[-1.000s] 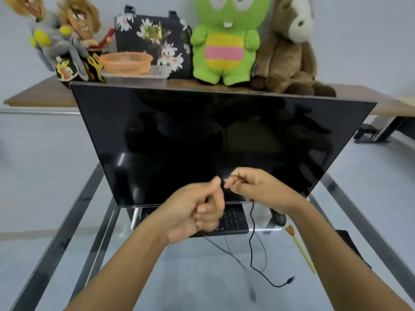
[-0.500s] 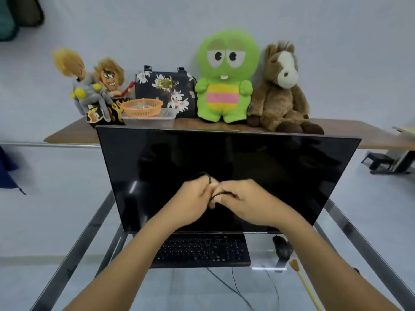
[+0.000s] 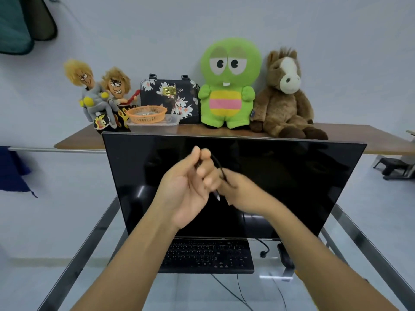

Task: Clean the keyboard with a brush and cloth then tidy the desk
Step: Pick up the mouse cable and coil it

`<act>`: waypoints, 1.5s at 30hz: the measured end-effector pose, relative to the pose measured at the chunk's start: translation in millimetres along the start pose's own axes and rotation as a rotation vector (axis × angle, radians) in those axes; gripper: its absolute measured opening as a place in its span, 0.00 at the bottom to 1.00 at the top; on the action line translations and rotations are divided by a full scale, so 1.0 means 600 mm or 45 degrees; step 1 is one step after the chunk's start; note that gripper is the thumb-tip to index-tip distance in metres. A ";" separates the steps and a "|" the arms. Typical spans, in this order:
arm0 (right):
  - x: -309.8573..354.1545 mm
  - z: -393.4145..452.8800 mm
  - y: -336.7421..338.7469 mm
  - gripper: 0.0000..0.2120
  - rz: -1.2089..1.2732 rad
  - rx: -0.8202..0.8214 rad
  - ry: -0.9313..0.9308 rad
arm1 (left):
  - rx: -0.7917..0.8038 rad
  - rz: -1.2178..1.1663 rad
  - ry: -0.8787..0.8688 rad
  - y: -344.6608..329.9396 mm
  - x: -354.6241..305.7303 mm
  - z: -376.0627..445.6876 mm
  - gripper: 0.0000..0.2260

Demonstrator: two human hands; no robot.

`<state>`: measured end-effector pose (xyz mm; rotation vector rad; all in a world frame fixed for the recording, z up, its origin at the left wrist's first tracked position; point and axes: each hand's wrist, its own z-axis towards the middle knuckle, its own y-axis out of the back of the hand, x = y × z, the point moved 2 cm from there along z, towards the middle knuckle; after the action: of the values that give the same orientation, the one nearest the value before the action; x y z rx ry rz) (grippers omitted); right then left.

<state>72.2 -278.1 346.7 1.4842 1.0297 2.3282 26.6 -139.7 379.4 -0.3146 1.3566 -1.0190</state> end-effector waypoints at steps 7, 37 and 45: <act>-0.008 -0.041 -0.034 0.08 -0.306 0.231 0.054 | -0.423 1.362 -0.304 0.056 0.016 0.048 0.12; -0.013 -0.057 -0.014 0.01 -0.190 0.110 -0.039 | -0.101 1.279 0.407 0.120 0.105 0.010 0.25; -0.079 -0.100 -0.040 0.04 0.040 0.085 -0.161 | -0.053 0.835 0.844 0.121 0.160 -0.003 0.33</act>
<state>39.1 -311.2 282.0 1.6608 1.0673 2.2077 44.0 -170.4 264.5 0.4666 1.8962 -0.5429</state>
